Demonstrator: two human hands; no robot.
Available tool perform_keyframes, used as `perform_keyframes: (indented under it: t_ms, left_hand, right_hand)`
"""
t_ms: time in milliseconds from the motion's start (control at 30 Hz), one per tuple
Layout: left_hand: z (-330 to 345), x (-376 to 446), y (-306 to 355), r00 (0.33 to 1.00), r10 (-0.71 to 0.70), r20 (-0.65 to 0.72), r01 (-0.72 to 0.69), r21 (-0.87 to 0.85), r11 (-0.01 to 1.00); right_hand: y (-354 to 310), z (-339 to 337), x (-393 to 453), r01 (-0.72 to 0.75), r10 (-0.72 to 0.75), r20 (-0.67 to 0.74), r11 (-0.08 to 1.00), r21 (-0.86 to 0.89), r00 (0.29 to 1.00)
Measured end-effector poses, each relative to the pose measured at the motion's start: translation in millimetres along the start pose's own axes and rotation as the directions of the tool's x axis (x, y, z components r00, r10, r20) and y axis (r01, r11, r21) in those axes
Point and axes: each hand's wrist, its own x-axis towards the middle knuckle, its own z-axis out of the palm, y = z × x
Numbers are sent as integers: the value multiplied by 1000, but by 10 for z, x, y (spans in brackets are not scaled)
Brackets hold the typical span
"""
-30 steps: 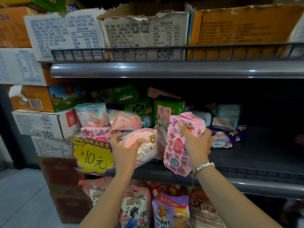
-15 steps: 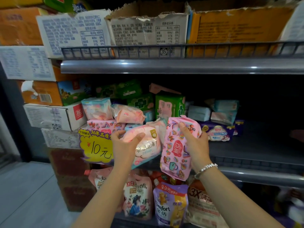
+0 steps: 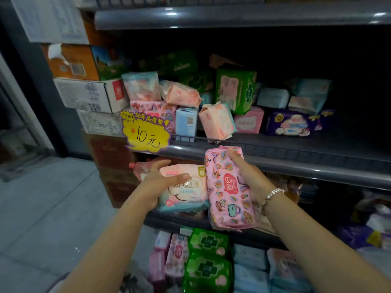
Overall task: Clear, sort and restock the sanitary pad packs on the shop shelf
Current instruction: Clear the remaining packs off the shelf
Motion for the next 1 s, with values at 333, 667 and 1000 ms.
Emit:
perform_keyframes:
  t_ms: [333, 667, 1000]
  left_hand:
    - [-444, -195, -784, 974, -195, -112, 183, -112, 977]
    - [-991, -107, -1662, 918, -262, -298, 319, 160, 934]
    - [-1673, -210, -2758, 795, -447, -409, 555, 194, 809]
  right_hand:
    - [869, 273, 103, -197, 167, 225, 973, 119, 960]
    - [2134, 895, 347, -331, 324, 99, 941, 69, 941]
    - [3351, 1598, 152, -454, 458, 29, 870, 191, 889]
